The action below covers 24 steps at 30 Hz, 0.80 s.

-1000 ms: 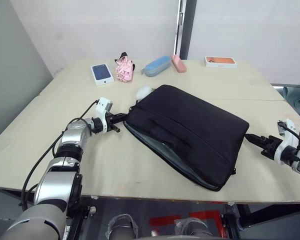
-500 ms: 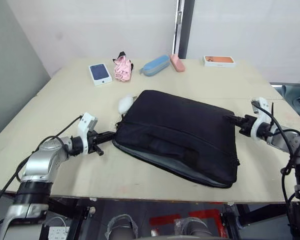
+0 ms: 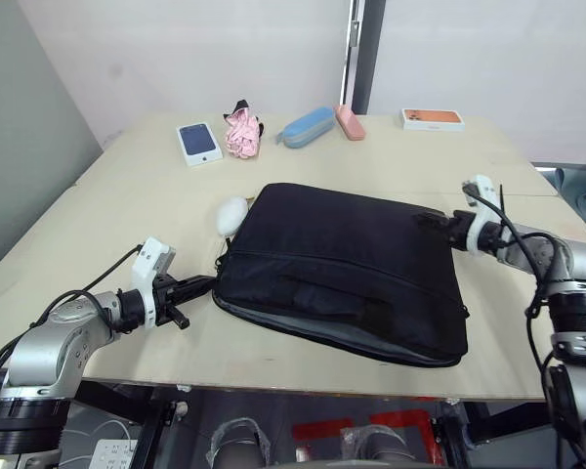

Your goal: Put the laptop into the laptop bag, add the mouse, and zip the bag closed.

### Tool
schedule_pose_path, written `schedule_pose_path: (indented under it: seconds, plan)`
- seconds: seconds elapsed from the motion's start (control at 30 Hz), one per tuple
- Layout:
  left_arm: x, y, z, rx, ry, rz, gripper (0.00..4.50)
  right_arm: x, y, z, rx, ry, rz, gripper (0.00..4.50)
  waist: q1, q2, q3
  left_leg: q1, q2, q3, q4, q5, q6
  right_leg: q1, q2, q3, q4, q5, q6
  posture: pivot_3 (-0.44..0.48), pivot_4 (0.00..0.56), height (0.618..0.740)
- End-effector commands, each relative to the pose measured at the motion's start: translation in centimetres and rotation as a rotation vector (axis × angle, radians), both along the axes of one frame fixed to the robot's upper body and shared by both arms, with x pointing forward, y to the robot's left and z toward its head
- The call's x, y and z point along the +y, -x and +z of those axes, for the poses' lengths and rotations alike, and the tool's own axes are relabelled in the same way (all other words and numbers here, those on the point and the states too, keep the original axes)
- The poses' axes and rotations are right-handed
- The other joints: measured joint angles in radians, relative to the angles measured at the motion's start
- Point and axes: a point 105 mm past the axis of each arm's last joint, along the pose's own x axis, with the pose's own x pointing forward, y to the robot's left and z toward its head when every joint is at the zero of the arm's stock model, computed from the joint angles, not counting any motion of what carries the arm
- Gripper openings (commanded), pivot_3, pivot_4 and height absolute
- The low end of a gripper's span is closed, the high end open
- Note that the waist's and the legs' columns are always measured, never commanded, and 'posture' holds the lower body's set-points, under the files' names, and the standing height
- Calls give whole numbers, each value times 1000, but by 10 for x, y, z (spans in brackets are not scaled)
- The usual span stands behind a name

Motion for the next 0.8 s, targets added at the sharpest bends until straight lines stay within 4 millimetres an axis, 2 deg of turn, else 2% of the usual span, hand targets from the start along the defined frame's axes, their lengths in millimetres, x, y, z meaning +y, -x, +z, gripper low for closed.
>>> schedule_pose_path:
  seconds: [0.03, 0.17, 0.23, 0.27, 0.37, 0.47, 0.53, 0.8]
  plan:
    - [2, 1, 7, -28, -9, 8, 0, -28, 9, 9, -24, 26, -47, 2158, 1, 0, 0, 1, 0, 0, 0, 0, 0, 0, 0, 0, 0, 0, 0, 0, 150, 740]
    - [2, 1, 4, -19, -12, 4, 0, -47, 26, 2, 21, 30, -69, 3517, 0, 0, 0, 1, 0, 1, 0, 0, 0, 0, 0, 1, 1, 0, 0, 0, 150, 740]
    - [3, 0, 4, -16, -14, 1, 0, -52, 40, -4, 64, 19, -44, 4246, 2, 0, 0, 1, 0, 1, 0, 0, 0, 1, 0, 1, 0, 0, 0, 0, 150, 740]
    - [3, 0, 4, -15, -14, -2, 0, -52, 51, -6, 99, -5, -11, 4473, 3, 0, 0, 1, 0, 1, 0, 0, 0, 1, 0, 1, 0, 0, 0, 0, 150, 740]
    - [2, -2, 3, -14, -16, -13, 0, -44, 91, -6, 206, -161, 137, 4473, 8, 0, 0, 1, 0, 1, 0, 0, 1, 1, 0, 1, -1, 0, 0, 0, 150, 740]
    - [0, -4, 2, -13, -14, -24, 0, -39, 125, -21, 322, -180, 210, 4473, 8, 0, 0, 2, 0, 1, 0, 0, 1, 1, 0, 1, -1, 0, 0, 0, 150, 740]
    - [-2, -5, 2, -13, -10, -28, 0, -31, 141, -27, 359, -197, 252, 4473, 9, -1, -1, 3, 1, 1, 0, 0, 1, 3, 0, 1, -1, 0, 0, 0, 150, 740]
    - [-8, -7, -2, -5, -1, -47, 0, -12, 141, -44, 332, -199, 213, 4473, 7, -1, -2, 3, 1, 2, 4, 0, 1, 3, -1, 2, 1, 0, 0, 0, 150, 740]
